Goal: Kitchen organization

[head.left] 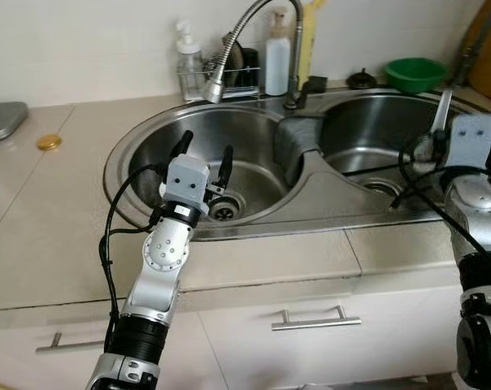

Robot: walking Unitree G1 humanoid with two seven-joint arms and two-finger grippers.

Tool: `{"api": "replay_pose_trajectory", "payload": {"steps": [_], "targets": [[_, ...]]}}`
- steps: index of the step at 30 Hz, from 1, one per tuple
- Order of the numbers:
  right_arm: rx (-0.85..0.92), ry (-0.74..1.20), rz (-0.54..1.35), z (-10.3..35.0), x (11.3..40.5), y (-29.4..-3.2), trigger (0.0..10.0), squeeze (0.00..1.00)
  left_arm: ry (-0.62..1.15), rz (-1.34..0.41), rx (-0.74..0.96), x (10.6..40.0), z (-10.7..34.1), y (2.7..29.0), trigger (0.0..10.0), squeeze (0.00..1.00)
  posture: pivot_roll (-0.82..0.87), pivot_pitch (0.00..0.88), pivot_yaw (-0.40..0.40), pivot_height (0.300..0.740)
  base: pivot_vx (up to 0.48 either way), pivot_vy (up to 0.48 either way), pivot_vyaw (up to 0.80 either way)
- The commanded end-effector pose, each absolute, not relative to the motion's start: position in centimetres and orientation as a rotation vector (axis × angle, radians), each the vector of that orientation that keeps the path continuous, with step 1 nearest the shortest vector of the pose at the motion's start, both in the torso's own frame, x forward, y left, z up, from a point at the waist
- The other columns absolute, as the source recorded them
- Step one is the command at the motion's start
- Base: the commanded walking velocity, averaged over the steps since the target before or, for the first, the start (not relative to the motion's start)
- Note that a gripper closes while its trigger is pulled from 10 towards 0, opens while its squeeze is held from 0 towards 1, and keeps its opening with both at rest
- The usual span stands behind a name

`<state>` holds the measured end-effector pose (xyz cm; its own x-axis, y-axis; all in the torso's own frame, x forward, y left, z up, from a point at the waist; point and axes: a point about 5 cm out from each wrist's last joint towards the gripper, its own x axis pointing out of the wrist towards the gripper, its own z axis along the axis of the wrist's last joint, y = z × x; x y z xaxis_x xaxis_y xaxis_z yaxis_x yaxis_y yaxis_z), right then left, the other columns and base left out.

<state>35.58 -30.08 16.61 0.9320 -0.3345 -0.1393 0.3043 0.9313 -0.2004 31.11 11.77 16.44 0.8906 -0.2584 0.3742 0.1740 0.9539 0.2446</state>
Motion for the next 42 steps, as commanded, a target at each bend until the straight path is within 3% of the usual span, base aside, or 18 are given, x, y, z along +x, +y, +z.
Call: {"api": "replay_pose_trajectory", "payload": {"steps": [1, 2, 3, 4, 22, 31, 33, 34, 35, 42], "targets": [[-0.152, 0.159, -0.339, 17.5, 36.0, -30.2, 10.0, 0.00, -0.417, -0.221, 0.215, 31.1, 16.6, 12.0, 10.0, 0.00, -0.15, 0.000, 0.041, 0.740, 0.000, 0.000, 0.00], [-0.147, 0.161, -0.334, 17.4, 36.0, -30.2, 10.0, 0.00, -0.416, -0.221, 0.216, 31.0, 16.5, 12.0, 10.0, 0.00, -0.15, 0.000, 0.041, 0.740, 0.000, 0.000, 0.00], [-0.138, 0.162, -0.325, 17.2, 36.0, -30.0, 10.0, 0.45, -0.414, -0.223, 0.217, 31.0, 16.5, 11.9, 10.0, 0.00, -0.15, 0.000, 0.041, 0.740, 0.000, 0.000, 0.00], [-0.124, 0.156, -0.309, 17.1, 36.0, -29.8, 10.0, 1.00, -0.413, -0.226, 0.217, 31.0, 16.5, 11.9, 10.0, 0.00, -0.15, 0.000, 0.043, 0.740, 0.000, 0.000, 0.00], [-0.019, -0.188, -0.184, 21.2, 36.0, -27.3, 10.0, 1.00, -0.406, -0.239, 0.200, 31.0, 16.4, 11.6, 10.0, 0.00, -0.16, 0.000, 0.048, 0.740, 0.000, 0.000, 0.00], [-0.060, -0.347, -0.163, 22.3, 34.3, -24.2, 10.0, 1.00, -0.399, -0.247, 0.183, 30.8, 16.3, 11.5, 10.0, 0.00, -0.16, 0.000, 0.044, 0.740, 0.000, 0.000, 0.00], [-0.077, -0.359, -0.152, 21.9, 34.0, -23.7, 10.0, 0.96, -0.406, -0.255, 0.171, 30.7, 16.3, 11.4, 10.0, 0.00, -0.16, 0.000, 0.044, 0.740, 0.000, 0.304, 0.00], [-0.088, -0.354, -0.143, 21.6, 33.9, -23.4, 10.0, 0.18, -0.408, -0.271, 0.163, 30.7, 16.4, 11.3, 10.0, 0.00, -0.16, 0.000, 0.050, 0.740, 0.000, 0.480, 0.00], [-0.086, -0.350, -0.146, 21.4, 33.7, -23.4, 10.0, 0.00, -0.413, -0.281, 0.163, 30.6, 16.4, 11.2, 10.0, 0.00, -0.16, 0.000, 0.050, 0.740, 0.000, 0.480, 0.00], [-0.146, -0.347, -0.135, 20.4, 32.6, -22.1, 10.0, 0.00, -0.424, -0.289, 0.165, 30.6, 16.5, 11.2, 10.0, 0.00, -0.17, 0.000, 0.052, 0.740, 0.000, 0.480, 0.00]]}}
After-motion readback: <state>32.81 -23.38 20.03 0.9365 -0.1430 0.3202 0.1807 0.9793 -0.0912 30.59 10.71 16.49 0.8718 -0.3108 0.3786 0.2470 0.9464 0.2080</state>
